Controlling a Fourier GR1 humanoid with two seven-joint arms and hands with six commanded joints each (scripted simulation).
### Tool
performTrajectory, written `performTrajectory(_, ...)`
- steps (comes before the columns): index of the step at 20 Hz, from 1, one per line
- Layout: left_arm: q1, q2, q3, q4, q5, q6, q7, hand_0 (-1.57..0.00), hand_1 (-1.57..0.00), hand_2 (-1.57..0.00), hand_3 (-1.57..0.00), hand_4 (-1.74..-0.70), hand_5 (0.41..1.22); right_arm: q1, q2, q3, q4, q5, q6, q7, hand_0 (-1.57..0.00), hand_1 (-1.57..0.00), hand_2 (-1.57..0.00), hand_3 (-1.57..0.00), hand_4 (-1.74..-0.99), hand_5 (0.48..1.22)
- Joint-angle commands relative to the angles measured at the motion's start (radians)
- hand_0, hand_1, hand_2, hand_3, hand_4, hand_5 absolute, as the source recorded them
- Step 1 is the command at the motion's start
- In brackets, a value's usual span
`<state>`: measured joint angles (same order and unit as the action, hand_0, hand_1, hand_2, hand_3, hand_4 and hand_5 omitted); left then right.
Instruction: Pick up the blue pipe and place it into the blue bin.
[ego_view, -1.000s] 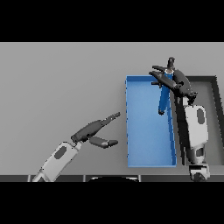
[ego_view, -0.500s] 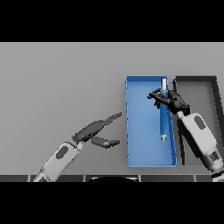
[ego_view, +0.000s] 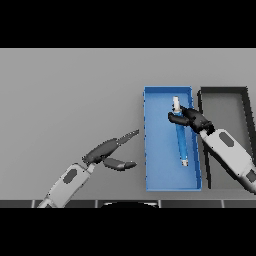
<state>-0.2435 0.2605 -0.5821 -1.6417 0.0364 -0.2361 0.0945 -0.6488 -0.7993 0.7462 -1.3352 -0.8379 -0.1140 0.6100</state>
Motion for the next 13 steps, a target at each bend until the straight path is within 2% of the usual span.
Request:
performTrajectory(1, -0.004, -0.002, 0.0, 0.002, -0.001, 0.001, 0.008, 0.0, 0.0, 0.0, 0.0, -0.83, 0.471, -0.001, -0.001, 0.001, 0.002, 0.001, 0.0, 0.0, -0.12, -0.09, -0.09, -0.05, -1.189, 0.88)
performTrajectory(3, -0.009, -0.006, 0.001, 0.001, 0.002, 0.004, 0.029, 0.0, 0.0, 0.0, 0.0, -0.83, 0.471, 0.005, 0.001, 0.003, -0.002, 0.01, -0.018, -0.007, -0.08, -0.06, -0.06, -0.03, -1.196, 0.838)
performTrajectory(5, -0.001, -0.002, 0.002, 0.0, 0.001, 0.004, 0.009, 0.0, 0.0, 0.0, 0.0, -0.83, 0.471, 0.005, -0.002, 0.018, -0.006, 0.017, -0.036, 0.0, -0.05, -0.04, -0.04, -0.02, -1.182, 0.807)
performTrajectory(10, -0.005, -0.006, -0.003, 0.02, -0.018, 0.009, 0.015, 0.0, 0.0, 0.0, 0.0, -0.83, 0.472, 0.006, 0.003, 0.019, 0.005, 0.034, -0.028, -0.046, -0.02, -0.01, -0.01, -0.01, -1.186, 0.772)
performTrajectory(13, -0.006, -0.015, -0.008, 0.043, -0.028, 0.009, -0.003, 0.0, 0.0, 0.0, 0.0, -0.83, 0.474, 0.0, -0.006, 0.019, -0.003, 0.025, -0.021, -0.019, -0.02, -0.01, -0.01, -0.01, -1.186, 0.769)
